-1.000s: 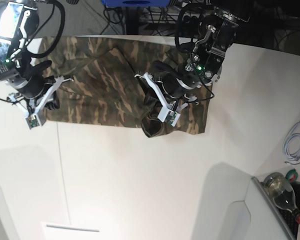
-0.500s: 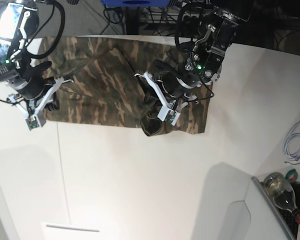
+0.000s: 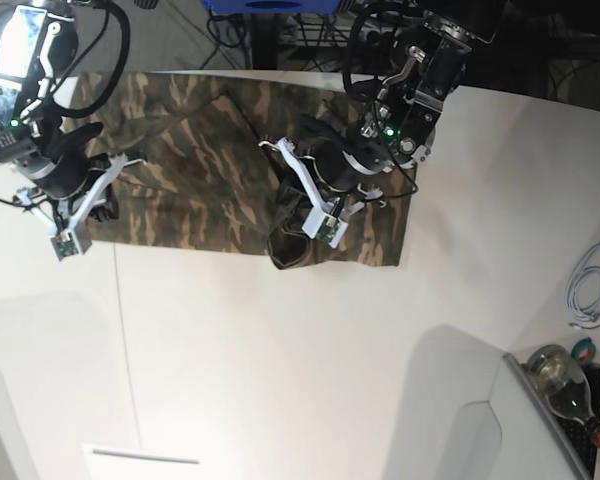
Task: Layout the t-shirt on the table in an organized manner, then fold the t-shirt properly
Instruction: 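Fold the shirt end with the left gripper toward the right gripper, then release the folded end and lift both grippers off the shirt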
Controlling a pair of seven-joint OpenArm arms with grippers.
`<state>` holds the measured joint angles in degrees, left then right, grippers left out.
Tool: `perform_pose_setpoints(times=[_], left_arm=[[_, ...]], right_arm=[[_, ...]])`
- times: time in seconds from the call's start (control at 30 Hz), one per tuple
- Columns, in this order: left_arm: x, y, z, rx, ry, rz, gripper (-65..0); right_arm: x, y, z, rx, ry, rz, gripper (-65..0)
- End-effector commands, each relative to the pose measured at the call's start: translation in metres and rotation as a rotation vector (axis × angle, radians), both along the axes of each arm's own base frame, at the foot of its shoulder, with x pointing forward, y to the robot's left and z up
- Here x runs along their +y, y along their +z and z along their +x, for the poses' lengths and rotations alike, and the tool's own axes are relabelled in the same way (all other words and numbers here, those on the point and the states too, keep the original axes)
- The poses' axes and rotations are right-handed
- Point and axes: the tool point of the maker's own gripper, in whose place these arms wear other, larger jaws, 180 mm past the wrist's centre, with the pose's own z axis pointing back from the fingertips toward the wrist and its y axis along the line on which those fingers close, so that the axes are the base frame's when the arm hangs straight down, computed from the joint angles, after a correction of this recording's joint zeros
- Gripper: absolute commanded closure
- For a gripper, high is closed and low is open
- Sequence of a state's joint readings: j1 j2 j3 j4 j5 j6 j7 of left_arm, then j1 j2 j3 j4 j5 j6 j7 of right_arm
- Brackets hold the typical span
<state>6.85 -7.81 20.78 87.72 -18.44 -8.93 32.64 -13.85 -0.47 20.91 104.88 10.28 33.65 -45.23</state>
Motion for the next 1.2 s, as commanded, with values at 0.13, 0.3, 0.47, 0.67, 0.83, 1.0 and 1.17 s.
perform_pose_setpoints(times=[0.13, 0.3, 0.47, 0.67, 0.83, 1.0, 1.17], left_arm=[[-0.003, 0.012, 0.010, -0.040, 0.007, -0.026, 0.0], [-0.006, 0.011, 0.007, -0.038, -0.005, -0.028, 0.0], [-0.006, 0.011, 0.007, -0.037, -0.007, -0.026, 0.0], [-0.007, 0.012, 0.005, -0.036, -0.007, -0.034, -13.2], [-0.017, 0.014, 0.002, -0.038, -0.035, -0.042, -24.2], [-0.041, 0.014, -0.012, -0.031, -0.111, -0.053, -24.0], [-0.074, 0.022, -0.023, -0.051, -0.227, -0.067, -24.0]], right_arm=[[0.000, 0.010, 0.009, -0.046, 0.004, 0.007, -3.0], [0.000, 0.010, 0.009, -0.046, 0.004, 0.007, -3.0], [0.000, 0.010, 0.009, -0.046, 0.004, 0.007, -3.0], [0.000, 0.010, 0.009, -0.046, 0.004, 0.007, -3.0], [0.001, 0.010, 0.008, -0.045, 0.005, 0.007, -3.0], [0.001, 0.010, 0.008, -0.045, 0.005, 0.007, -3.0], [0.001, 0.010, 0.008, -0.045, 0.005, 0.007, -3.0]])
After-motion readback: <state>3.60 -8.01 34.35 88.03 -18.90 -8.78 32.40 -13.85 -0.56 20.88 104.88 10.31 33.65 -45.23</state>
